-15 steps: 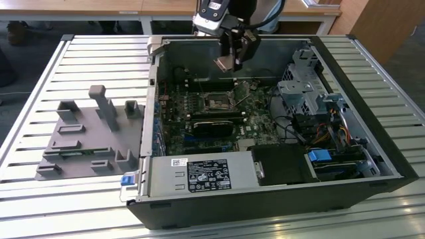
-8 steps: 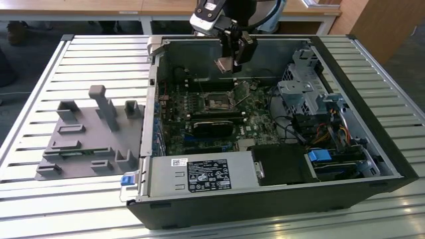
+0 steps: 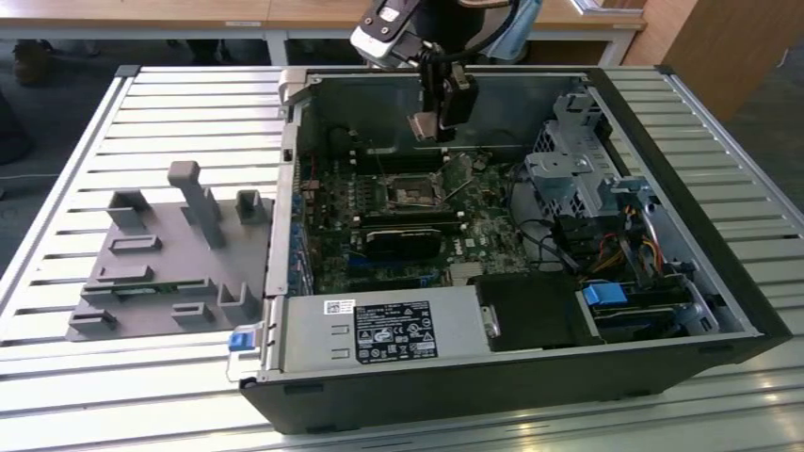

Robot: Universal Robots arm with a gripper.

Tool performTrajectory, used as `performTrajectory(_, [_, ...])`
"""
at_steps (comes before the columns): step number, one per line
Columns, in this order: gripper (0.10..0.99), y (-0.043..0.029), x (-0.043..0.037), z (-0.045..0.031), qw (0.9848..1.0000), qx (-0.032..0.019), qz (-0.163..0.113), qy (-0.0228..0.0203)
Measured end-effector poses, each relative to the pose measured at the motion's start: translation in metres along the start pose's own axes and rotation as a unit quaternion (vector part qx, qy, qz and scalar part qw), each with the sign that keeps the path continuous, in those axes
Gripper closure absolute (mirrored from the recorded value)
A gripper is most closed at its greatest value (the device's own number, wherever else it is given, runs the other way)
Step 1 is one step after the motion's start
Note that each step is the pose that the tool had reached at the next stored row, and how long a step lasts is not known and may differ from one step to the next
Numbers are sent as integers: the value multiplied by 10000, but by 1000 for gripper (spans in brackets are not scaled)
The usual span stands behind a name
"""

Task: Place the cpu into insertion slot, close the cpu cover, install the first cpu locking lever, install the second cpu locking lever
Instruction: 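Place the cpu into insertion slot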

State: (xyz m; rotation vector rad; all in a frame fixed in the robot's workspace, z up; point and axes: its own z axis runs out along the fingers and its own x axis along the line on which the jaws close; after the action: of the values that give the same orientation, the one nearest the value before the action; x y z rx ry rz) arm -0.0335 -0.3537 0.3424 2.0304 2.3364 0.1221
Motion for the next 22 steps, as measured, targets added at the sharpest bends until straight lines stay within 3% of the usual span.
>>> performTrajectory(5, [545,-2,12,40,9996,-6,299,-26])
performTrajectory(22, [545,-19,69,340,9986,10,525,-44])
